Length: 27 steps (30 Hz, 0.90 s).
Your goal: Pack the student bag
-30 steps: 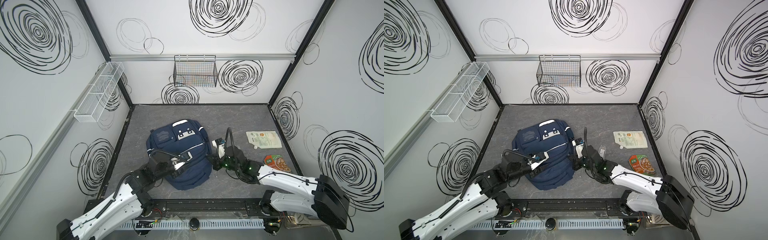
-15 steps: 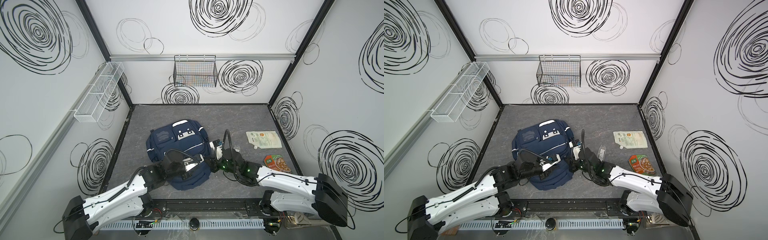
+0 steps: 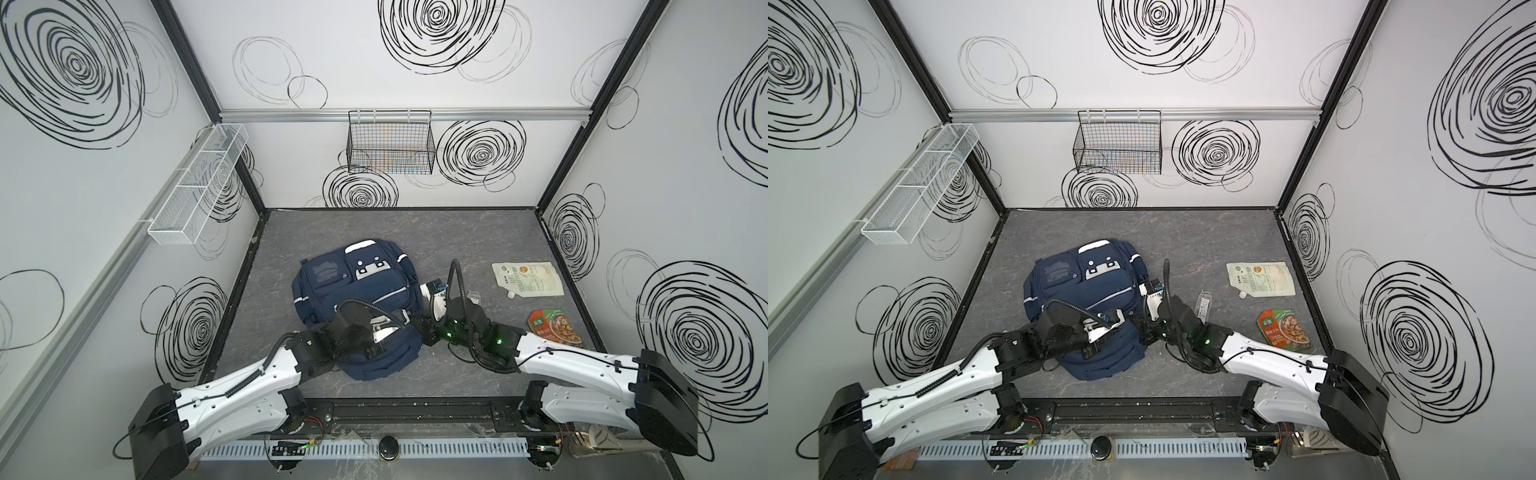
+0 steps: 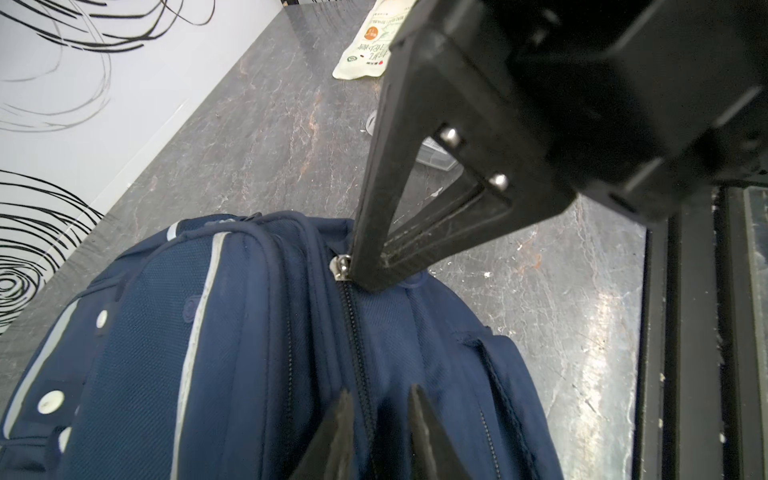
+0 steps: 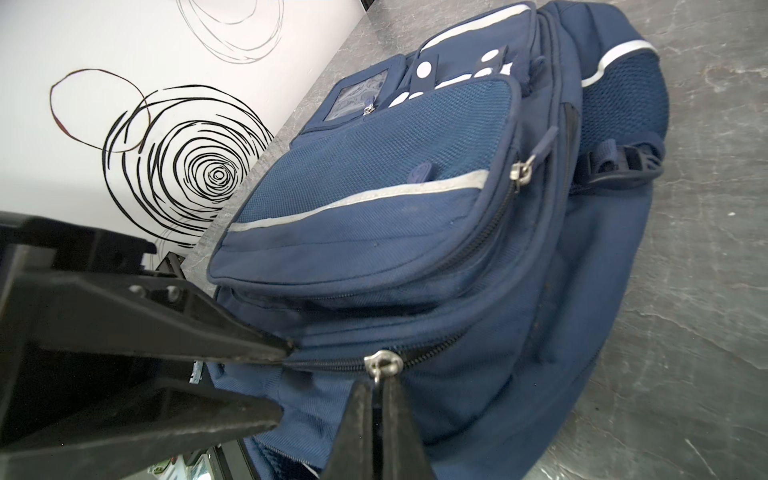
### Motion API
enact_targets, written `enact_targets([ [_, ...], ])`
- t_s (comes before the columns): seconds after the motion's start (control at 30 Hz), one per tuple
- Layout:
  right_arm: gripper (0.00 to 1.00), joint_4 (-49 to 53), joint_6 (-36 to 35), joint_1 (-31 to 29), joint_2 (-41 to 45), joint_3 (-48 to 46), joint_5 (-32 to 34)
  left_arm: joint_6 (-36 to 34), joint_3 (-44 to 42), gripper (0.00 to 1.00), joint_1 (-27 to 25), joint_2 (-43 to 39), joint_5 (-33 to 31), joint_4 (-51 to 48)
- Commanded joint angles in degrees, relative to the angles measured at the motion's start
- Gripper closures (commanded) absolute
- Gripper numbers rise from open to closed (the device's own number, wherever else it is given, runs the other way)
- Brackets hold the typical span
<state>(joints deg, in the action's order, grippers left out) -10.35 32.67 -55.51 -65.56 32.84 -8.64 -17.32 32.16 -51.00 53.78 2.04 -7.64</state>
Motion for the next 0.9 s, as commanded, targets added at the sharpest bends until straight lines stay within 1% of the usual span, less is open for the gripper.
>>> enact_targets([
  [0.0,1.0,-4.5,-1.02,-0.39,2.01,2.76,0.73,-0.28,0.29,0.71,0.05,1.15,-2.11,-1.37],
  [0.03,1.0,-4.5,-1.11,-0.4,1.99,2.57,0.69,-0.27,0.12,0.62,0.11,1.05,-2.92,-1.09],
  [0.07,1.0,-4.46,-1.19,-0.39,1.98,2.41,0.82,-0.13,-0.02,0.55,0.06,0.91,-3.87,-0.77],
  [0.1,1.0,-4.41,-1.18,-0.4,2.0,2.25,0.82,0.08,-0.04,0.53,0.09,0.66,-4.78,-0.63],
  [0.2,1.0,-4.48,-1.11,-0.39,1.93,1.84,0.9,-0.17,-0.5,0.52,0.16,-0.22,-5.5,-0.51],
  [0.33,1.0,-4.83,-1.11,-0.39,1.93,1.64,1.08,-0.22,-1.29,0.63,0.23,-0.53,-4.03,-0.1],
  [0.37,1.0,-4.86,-1.11,-0.42,1.99,1.7,1.17,-0.09,-1.31,0.64,0.23,-0.38,-3.6,-0.1],
  [0.4,1.0,-4.92,-1.07,-0.44,1.99,1.74,1.33,-0.07,-1.31,0.67,0.25,-0.17,-3.41,-0.21],
  [0.47,1.0,-4.95,-1.24,-0.35,1.99,1.83,1.44,-0.27,-1.14,0.78,0.35,0.26,-2.78,-0.44],
  [0.53,1.0,-5.05,-1.51,-0.34,1.83,1.83,2.06,-0.77,-0.76,0.92,0.37,0.58,-2.08,-0.79],
  [0.6,1.0,-4.2,-1.79,0.01,1.75,1.88,3.85,-1.53,-0.14,1.0,0.48,0.41,-2.16,-1.7],
  [0.7,1.0,-2.58,-2.1,1.66,1.84,1.09,6.82,-3.09,0.73,1.0,0.81,-1.07,-3.29,-4.14],
  [0.8,1.0,-2.94,-3.16,5.56,1.64,-1.56,6.64,-5.81,0.97,1.0,0.97,-4.34,-2.69,-6.64],
  [0.87,1.0,-3.33,-3.69,9.04,1.0,-3.04,5.38,-7.53,0.93,1.0,1.01,-7.23,-1.66,-8.24],
])
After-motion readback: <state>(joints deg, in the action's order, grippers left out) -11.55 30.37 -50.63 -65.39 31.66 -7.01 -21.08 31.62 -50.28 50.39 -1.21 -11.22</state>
